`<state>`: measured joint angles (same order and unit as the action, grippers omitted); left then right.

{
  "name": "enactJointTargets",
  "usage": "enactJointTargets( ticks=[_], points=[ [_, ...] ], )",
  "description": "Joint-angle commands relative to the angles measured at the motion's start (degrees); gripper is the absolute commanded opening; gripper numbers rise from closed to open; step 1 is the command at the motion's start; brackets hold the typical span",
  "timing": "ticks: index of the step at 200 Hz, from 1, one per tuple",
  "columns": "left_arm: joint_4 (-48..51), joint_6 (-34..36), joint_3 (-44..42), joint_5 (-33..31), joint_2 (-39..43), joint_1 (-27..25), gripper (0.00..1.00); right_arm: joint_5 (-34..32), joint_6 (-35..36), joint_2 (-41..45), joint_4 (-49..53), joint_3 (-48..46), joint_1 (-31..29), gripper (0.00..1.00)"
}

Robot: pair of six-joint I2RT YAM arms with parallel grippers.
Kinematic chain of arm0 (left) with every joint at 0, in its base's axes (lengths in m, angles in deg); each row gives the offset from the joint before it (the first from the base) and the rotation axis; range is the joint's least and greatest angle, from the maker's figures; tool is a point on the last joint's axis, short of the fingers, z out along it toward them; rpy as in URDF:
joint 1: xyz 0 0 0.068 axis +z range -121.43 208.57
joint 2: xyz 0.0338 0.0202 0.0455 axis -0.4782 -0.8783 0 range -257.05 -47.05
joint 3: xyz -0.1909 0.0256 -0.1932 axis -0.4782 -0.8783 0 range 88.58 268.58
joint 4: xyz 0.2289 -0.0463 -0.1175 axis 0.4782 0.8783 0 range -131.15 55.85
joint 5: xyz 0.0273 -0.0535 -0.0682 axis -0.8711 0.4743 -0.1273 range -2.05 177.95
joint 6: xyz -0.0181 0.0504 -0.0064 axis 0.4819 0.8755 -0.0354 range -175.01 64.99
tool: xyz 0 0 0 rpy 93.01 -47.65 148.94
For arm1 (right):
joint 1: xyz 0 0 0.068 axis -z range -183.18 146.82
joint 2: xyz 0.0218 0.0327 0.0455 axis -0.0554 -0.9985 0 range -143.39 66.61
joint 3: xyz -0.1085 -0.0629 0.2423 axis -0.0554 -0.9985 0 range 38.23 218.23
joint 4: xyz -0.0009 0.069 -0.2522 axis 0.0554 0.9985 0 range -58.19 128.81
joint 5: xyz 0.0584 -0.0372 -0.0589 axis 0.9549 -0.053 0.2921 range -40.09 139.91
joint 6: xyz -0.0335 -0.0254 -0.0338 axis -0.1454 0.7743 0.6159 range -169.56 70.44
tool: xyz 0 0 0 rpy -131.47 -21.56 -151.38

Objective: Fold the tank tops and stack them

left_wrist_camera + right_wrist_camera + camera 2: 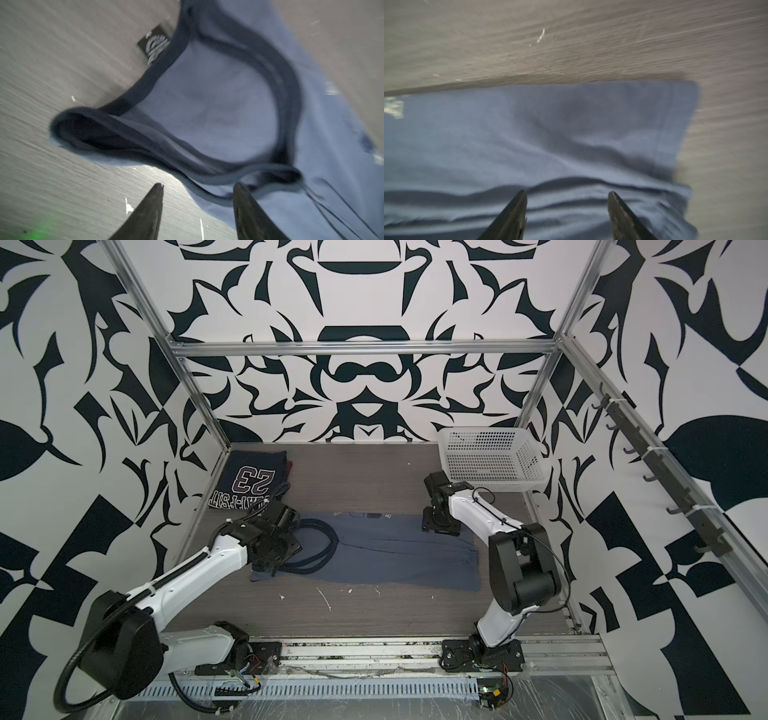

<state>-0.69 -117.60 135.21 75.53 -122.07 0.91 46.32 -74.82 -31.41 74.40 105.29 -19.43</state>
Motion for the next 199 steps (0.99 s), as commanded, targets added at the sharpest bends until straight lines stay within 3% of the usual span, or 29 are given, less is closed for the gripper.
enactJointTargets(
  ticks=[1, 49, 103, 149, 199],
  points=[
    [-3.1, -0.7, -0.4, 1.0, -4.9, -0.1, 0.54, 0.3, 1.0, -2.6, 1.5, 2.9, -0.7, 0.65],
    [-4.8, 4.5, 6.1, 0.7, -18.6, -0.1, 0.49, -1.5, -2.3, -5.3, 2.6, -1.2, -1.4, 0.64],
    [-5.6, 12.3, 19.0, 2.8, -33.9, -0.1, 0.46, 1.3, -6.8, 1.4, 1.8, -13.0, -1.8, 0.64],
    [0.7, 22.5, 41.6, 1.7, -48.1, -0.2, 0.47, 4.8, -12.4, 7.6, 1.1, -20.9, -7.1, 0.64],
    [7.7, 34.0, 71.6, 1.2, -64.5, 1.3, 0.48, 9.5, -25.7, 10.4, -6.7, -27.8, -19.7, 0.65]
  ],
)
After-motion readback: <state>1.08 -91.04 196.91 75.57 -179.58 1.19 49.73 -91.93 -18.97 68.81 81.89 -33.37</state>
